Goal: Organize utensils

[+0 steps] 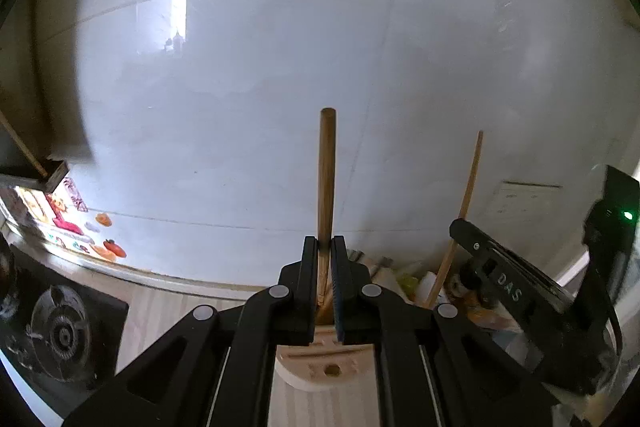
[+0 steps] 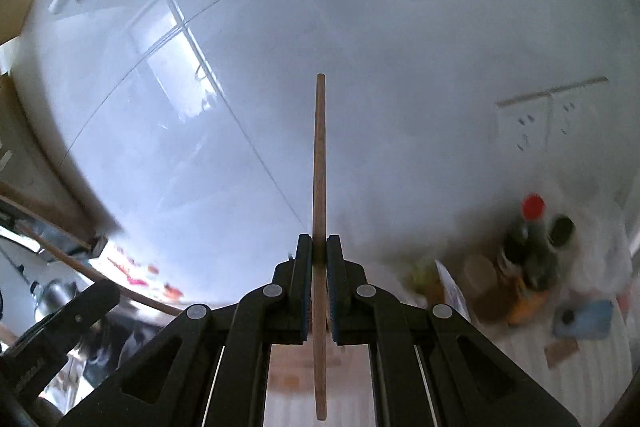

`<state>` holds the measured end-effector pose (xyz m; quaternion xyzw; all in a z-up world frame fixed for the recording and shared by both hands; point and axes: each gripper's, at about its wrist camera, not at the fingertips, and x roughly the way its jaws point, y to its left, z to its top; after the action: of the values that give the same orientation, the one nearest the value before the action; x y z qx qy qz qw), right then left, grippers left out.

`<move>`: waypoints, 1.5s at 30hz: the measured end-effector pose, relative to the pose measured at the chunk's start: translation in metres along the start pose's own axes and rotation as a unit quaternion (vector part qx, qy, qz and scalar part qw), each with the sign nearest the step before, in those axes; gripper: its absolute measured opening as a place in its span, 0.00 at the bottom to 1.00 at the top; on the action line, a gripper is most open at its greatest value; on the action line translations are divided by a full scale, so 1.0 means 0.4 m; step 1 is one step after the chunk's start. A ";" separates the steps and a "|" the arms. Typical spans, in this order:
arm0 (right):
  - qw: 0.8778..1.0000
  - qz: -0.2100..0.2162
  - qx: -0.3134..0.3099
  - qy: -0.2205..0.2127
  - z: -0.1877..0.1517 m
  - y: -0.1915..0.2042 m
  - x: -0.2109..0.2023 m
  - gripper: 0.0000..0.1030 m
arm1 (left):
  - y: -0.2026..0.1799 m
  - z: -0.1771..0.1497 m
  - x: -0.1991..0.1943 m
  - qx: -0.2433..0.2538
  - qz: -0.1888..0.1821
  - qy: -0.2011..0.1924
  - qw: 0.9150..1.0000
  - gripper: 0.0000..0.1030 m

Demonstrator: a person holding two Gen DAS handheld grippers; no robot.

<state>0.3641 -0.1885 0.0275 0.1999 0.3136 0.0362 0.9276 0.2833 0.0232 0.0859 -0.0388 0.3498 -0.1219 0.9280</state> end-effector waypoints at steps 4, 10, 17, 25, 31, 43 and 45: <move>1.000 -0.001 -0.007 -0.020 0.011 0.018 0.090 0.07 | 0.022 0.004 0.103 -0.001 0.006 0.036 0.999 0.04; 0.999 -0.002 -0.016 -0.046 -0.009 0.026 0.187 0.07 | 0.065 -0.047 0.208 -0.022 0.005 0.085 0.996 0.04; 0.998 0.009 -0.017 -0.061 -0.032 0.030 0.241 0.07 | 0.064 -0.057 0.225 -0.025 0.023 0.105 0.994 0.07; 0.998 0.017 -0.044 -0.036 -0.050 0.050 0.250 0.09 | 0.083 -0.057 0.142 -0.044 0.059 0.071 0.995 0.72; 0.998 0.004 -0.055 -0.030 -0.070 0.039 0.205 0.10 | 0.137 -0.102 0.124 -0.059 0.101 0.062 0.991 0.92; 0.990 -0.085 -0.100 0.050 -0.207 -0.034 0.153 0.83 | 0.118 -0.222 0.119 -0.019 0.165 0.076 0.983 1.00; 0.988 -0.093 -0.109 0.059 -0.228 -0.038 0.145 0.92 | 0.112 -0.235 0.118 -0.018 0.168 0.077 0.983 1.00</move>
<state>0.3553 -0.1596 -0.0773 0.0652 0.3794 -0.0041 0.9229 0.2647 0.0560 -0.0220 0.0136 0.4242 0.0393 0.9046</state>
